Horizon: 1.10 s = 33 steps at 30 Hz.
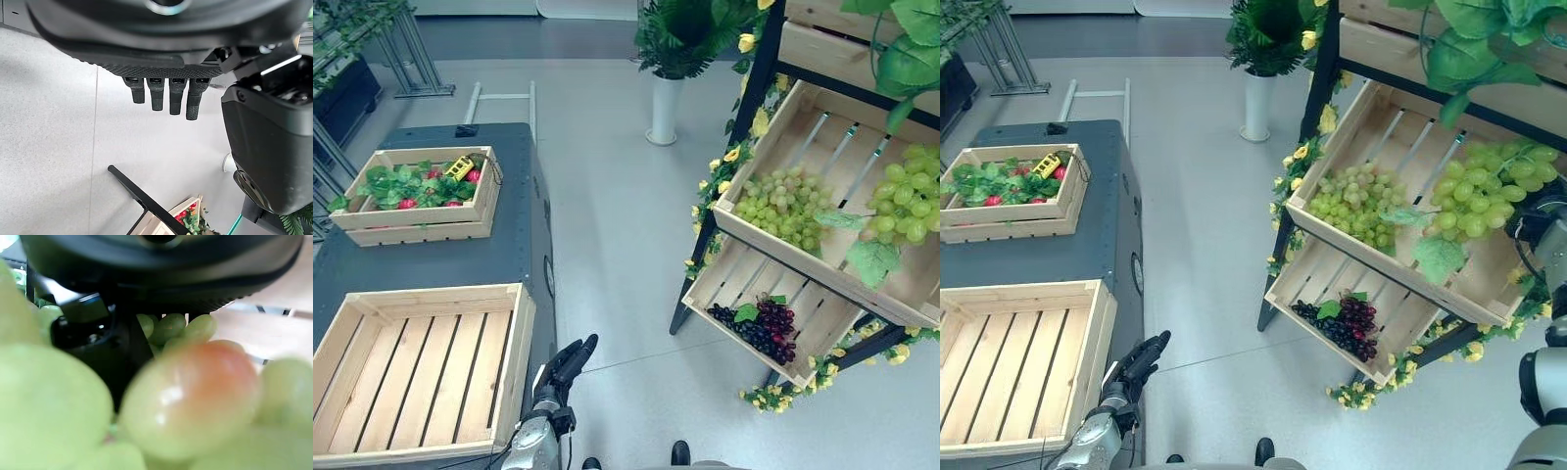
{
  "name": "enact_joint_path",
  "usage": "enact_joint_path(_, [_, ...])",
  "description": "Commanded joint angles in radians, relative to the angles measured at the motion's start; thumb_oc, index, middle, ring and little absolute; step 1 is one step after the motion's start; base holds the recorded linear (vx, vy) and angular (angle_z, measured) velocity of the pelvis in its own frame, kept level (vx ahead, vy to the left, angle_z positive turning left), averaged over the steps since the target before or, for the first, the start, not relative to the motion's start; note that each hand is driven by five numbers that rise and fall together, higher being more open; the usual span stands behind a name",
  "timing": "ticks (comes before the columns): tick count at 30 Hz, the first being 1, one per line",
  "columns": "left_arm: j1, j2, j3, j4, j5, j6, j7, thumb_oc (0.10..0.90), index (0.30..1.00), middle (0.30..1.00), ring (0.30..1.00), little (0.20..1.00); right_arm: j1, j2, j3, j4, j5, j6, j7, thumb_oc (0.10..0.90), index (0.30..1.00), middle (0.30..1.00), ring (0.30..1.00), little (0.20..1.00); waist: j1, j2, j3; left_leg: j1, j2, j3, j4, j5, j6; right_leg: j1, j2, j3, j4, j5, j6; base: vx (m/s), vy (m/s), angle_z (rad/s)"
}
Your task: Pick up the fruits from the basket on one side to the basket on the other side
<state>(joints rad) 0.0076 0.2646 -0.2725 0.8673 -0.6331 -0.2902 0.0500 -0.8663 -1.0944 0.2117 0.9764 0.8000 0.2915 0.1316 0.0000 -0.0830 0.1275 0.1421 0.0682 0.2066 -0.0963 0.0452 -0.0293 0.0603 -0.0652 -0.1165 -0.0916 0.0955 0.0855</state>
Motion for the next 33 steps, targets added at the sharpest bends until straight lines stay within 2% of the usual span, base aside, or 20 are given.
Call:
enact_joint_path(1, [-0.079,0.036,-0.051,-0.021,0.025,-0.082,-0.022,0.8,0.9,0.9,0.9,0.9,-0.238,-0.079,0.051,-0.012,-0.054,-0.136,-0.03,0.4,0.3,0.3,0.3,0.3,0.023,-0.051,-0.05,0.035,-0.039,-0.049,0.009,-0.154,0.02,0.076,0.016,-0.019,0.004,-0.1,0.002,-0.01,0.001,0.2])
enact_joint_path(5, [-0.085,0.034,-0.046,-0.007,0.025,-0.084,-0.018,0.8,0.9,0.9,0.9,0.9,-0.251,-0.053,0.096,-0.002,-0.178,-0.147,-0.031,0.4,0.3,0.3,0.3,0.3,0.03,-0.051,-0.049,0.036,-0.039,-0.051,0.009,-0.154,0.021,0.078,0.012,-0.028,0.004,-0.102,0.002,-0.01,0.001,0.06])
enact_joint_path(7, [-0.086,0.035,-0.04,-0.006,0.027,-0.08,-0.02,0.8,0.9,0.9,0.9,0.9,-0.255,-0.046,0.118,0.023,-0.275,-0.157,-0.023,0.4,0.3,0.3,0.3,0.3,0.035,-0.05,-0.05,0.036,-0.039,-0.051,0.009,-0.154,0.021,0.079,0.011,-0.03,0.004,-0.104,0.002,-0.01,0.001,0.02])
enact_joint_path(10, [-0.091,0.031,-0.039,0.001,0.027,-0.081,-0.019,0.8,0.9,0.9,0.9,0.9,-0.269,-0.048,0.182,0.082,-0.487,-0.202,-0.022,0.4,0.3,0.3,0.3,0.3,0.04,-0.049,-0.051,0.038,-0.039,-0.048,0.009,-0.152,0.023,0.081,0.01,-0.032,0.004,-0.104,0.003,0.0,0.0,0.0])
enact_joint_path(16, [-0.101,0.028,-0.044,0.009,0.017,-0.088,-0.028,0.8,0.9,0.9,0.9,0.9,-0.27,-0.042,0.27,0.143,-0.684,-0.238,-0.002,0.4,0.3,0.3,0.3,0.3,0.039,-0.043,-0.049,0.038,-0.039,-0.039,0.009,-0.15,0.026,0.079,0.006,-0.031,0.004,-0.101,0.005,-0.01,0.004,0.0])
enact_joint_path(20, [-0.105,0.024,-0.046,0.011,0.023,-0.089,-0.039,0.8,0.9,0.9,0.9,0.9,-0.229,-0.044,0.317,0.175,-0.885,-0.265,0.005,0.4,0.3,0.3,0.3,0.3,0.034,-0.039,-0.051,0.04,-0.041,-0.032,0.009,-0.152,0.029,0.076,0.003,-0.026,0.004,-0.099,0.008,0.0,0.0,0.0])
enact_joint_path(22, [-0.108,0.024,-0.047,0.007,0.023,-0.085,-0.039,0.8,0.9,0.9,0.9,0.9,-0.214,-0.048,0.343,0.19,-0.952,-0.271,0.011,0.4,0.3,0.3,0.3,0.3,0.032,-0.037,-0.052,0.04,-0.041,-0.027,0.009,-0.151,0.031,0.075,0.002,-0.022,0.004,-0.098,0.01,0.0,0.0,0.0])
enact_joint_path(30, [-0.12,0.029,-0.044,0.006,0.027,-0.079,-0.041,0.8,0.9,0.9,0.9,0.9,-0.179,-0.065,0.381,0.198,-1.044,-0.257,0.111,0.4,0.3,0.3,0.3,0.3,0.02,-0.037,-0.053,0.035,-0.042,-0.018,0.009,-0.153,0.035,0.064,0.0,-0.007,0.004,-0.093,0.013,0.0,0.0,0.0])
enact_joint_path(31, [-0.122,0.03,-0.044,0.006,0.026,-0.078,-0.041,0.8,0.9,0.9,0.9,0.9,-0.179,-0.065,0.384,0.199,-1.036,-0.249,0.128,0.8,0.9,0.9,0.9,0.9,0.02,-0.038,-0.053,0.034,-0.042,-0.017,0.009,-0.153,0.035,0.063,0.0,-0.006,0.004,-0.092,0.014,0.0,0.0,0.0])
enact_joint_path(33, [-0.127,0.029,-0.043,0.004,0.028,-0.072,-0.038,0.8,0.9,0.9,0.9,0.9,-0.18,-0.064,0.386,0.196,-1.022,-0.257,0.15,0.8,0.9,0.9,0.9,0.9,0.017,-0.039,-0.054,0.034,-0.042,-0.015,0.009,-0.154,0.036,0.061,0.001,-0.002,0.004,-0.092,0.014,0.0,0.0,0.0])
